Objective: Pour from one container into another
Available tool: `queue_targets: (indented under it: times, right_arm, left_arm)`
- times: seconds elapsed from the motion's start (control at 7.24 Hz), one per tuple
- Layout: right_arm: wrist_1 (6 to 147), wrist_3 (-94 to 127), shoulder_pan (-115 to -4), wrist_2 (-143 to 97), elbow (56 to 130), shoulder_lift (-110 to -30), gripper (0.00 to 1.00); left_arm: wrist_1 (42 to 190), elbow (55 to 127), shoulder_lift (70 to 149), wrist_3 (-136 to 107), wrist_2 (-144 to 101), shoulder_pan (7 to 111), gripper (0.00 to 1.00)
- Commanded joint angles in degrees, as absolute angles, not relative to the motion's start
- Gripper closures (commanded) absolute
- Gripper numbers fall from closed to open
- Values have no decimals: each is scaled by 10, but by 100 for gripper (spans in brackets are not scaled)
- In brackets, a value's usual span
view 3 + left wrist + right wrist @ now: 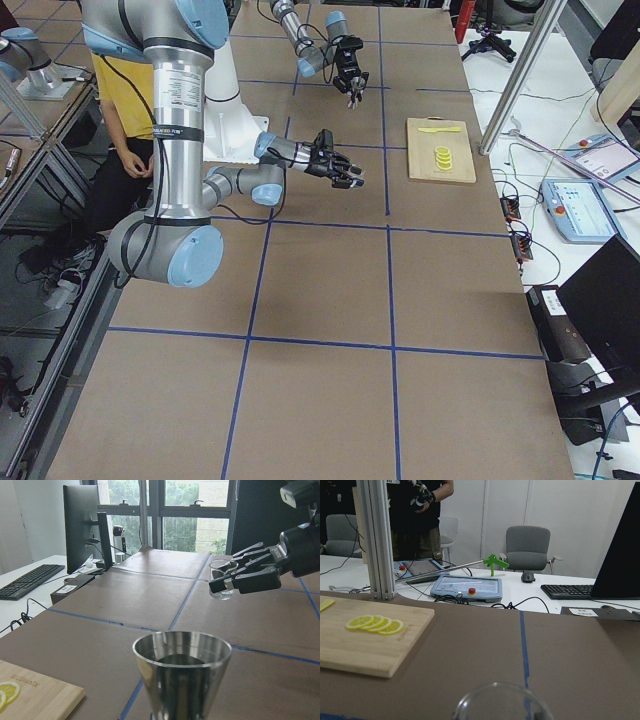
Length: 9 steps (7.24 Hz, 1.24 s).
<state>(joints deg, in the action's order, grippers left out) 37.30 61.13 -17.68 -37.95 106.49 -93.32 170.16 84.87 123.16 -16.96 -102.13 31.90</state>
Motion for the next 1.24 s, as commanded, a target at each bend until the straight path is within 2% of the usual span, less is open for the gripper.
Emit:
queue_targets:
  times: [0.0, 0.14, 0.41, 1.11]
  right_arm:
    - [260, 612, -174, -354, 948, -933, 93]
    - [204, 612, -171, -344, 908, -933, 90]
    - [189, 611, -153, -320, 883, -926, 83]
    - [192, 611, -117, -290, 868, -923, 71]
  left_arm:
    - [1702, 848, 1231, -169, -1021, 319, 100]
    - [1702, 848, 1231, -169, -1021, 319, 100]
    - [1702, 848, 1231, -170, -1021, 319, 100]
    - [1702, 848, 1230, -169, -1021, 319, 100]
